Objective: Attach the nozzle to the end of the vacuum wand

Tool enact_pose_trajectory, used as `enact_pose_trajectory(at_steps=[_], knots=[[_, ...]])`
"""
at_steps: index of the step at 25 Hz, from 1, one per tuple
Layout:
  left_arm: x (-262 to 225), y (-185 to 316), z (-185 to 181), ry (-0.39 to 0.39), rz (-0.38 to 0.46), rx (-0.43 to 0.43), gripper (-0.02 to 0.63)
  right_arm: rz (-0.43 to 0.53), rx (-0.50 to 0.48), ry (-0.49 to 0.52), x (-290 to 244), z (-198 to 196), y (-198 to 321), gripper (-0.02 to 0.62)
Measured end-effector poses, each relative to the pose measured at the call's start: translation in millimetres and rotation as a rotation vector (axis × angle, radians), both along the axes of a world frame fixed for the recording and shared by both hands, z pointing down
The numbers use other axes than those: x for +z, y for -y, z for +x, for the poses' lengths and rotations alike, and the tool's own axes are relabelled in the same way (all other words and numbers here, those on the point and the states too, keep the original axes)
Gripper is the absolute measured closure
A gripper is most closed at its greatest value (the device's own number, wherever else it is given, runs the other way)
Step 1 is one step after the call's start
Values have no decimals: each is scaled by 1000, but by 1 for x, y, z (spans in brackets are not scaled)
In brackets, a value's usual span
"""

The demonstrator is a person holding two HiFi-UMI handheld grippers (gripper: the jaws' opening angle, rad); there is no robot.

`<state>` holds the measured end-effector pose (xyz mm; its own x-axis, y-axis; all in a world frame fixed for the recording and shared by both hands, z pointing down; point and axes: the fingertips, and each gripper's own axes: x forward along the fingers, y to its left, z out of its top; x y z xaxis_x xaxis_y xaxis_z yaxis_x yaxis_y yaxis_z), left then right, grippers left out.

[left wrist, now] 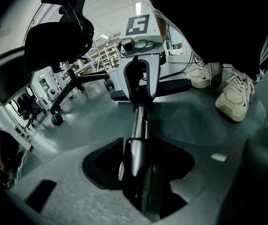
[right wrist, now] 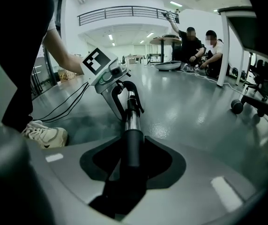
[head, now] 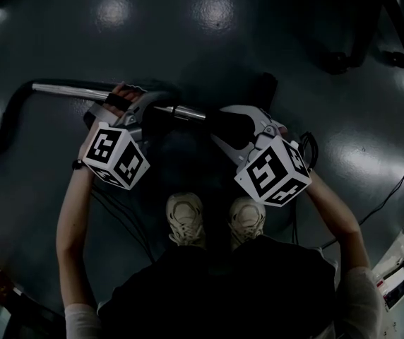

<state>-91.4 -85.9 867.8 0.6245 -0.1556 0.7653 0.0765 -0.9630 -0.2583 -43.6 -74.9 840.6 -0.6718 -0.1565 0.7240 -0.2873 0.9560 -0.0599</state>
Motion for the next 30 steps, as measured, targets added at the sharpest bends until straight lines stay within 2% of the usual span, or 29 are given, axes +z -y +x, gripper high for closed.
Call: enact_pose_trajectory(at_steps=[4, 7, 8, 9, 10, 11, 13, 14, 17, 20, 23, 27, 30], knots=[[-7, 0, 2, -67, 3, -43, 390, -9, 12, 54, -5, 0, 0, 437], [-29, 3, 5, -205, -49, -124, 371, -25, 115, 145, -24, 9, 17, 513], [-45, 9, 5, -282, -58, -175, 441, -26, 166, 176, -32, 14, 28, 515], [-63, 20, 1, -372, -61, -254, 508, -25, 225, 212, -40, 20, 41, 525], [-80, 35, -5, -479, -62, -376, 543, -24, 294, 254, -48, 25, 54, 575], [-96, 53, -15, -593, -62, -534, 604, -24, 369, 302, -57, 30, 66, 588], [-116, 80, -35, -776, -46, -822, 603, -21, 524, 400, -75, 40, 87, 588], [-125, 86, -42, -851, -27, -921, 603, -6, 597, 439, -83, 44, 95, 588], [-148, 98, -51, -1027, 43, -1110, 603, 85, 743, 498, -102, 53, 113, 588], [-153, 105, -46, -1068, 66, -1173, 603, 130, 770, 527, -113, 48, 117, 588], [-158, 109, -36, -1067, 74, -1140, 603, 146, 753, 531, -116, 37, 119, 588], [-157, 109, -27, -1047, 125, -1071, 603, 184, 702, 534, -121, 31, 121, 588], [-171, 114, -34, -1076, 155, -1101, 603, 196, 731, 499, -140, 39, 133, 588]])
